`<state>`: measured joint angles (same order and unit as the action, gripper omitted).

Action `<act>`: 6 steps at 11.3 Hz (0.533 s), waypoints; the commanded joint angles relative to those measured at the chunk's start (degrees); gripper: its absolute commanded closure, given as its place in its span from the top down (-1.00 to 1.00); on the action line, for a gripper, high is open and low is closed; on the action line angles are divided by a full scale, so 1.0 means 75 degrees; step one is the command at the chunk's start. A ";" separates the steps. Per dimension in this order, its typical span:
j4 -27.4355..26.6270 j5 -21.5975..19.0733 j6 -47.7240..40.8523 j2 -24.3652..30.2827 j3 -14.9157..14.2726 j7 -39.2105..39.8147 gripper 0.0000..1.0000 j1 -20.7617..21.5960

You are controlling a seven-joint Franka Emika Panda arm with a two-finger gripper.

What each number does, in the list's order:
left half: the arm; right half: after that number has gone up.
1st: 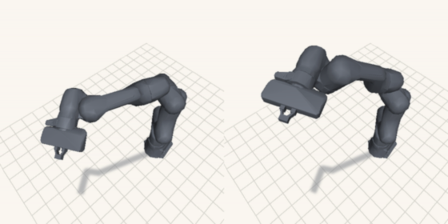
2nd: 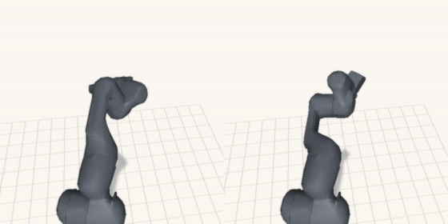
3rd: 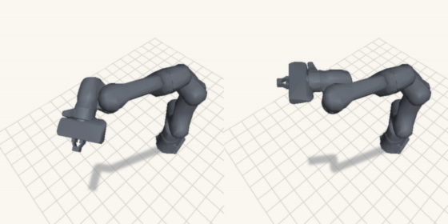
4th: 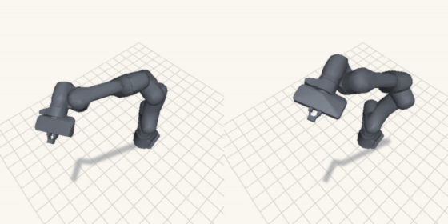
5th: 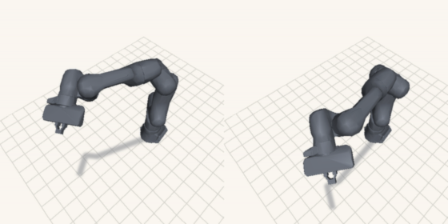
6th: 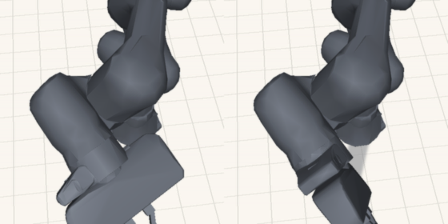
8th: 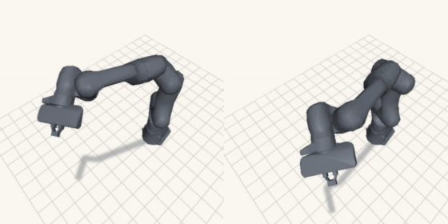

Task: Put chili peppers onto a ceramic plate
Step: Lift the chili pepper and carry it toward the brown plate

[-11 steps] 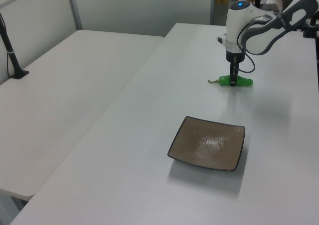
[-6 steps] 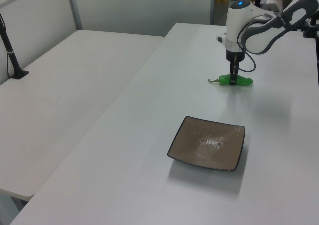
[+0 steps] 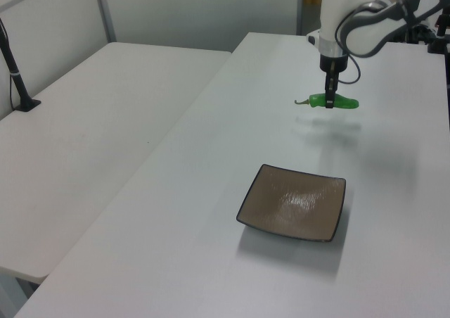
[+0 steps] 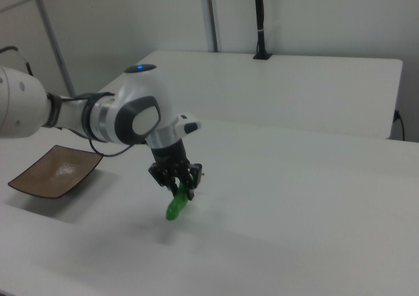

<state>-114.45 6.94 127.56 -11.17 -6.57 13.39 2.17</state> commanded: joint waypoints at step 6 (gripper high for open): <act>0.1406 -0.1229 -0.2112 0.0411 0.1294 -0.1207 -0.49 0.0121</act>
<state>-107.71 -0.18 116.33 -8.60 -0.75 9.89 3.29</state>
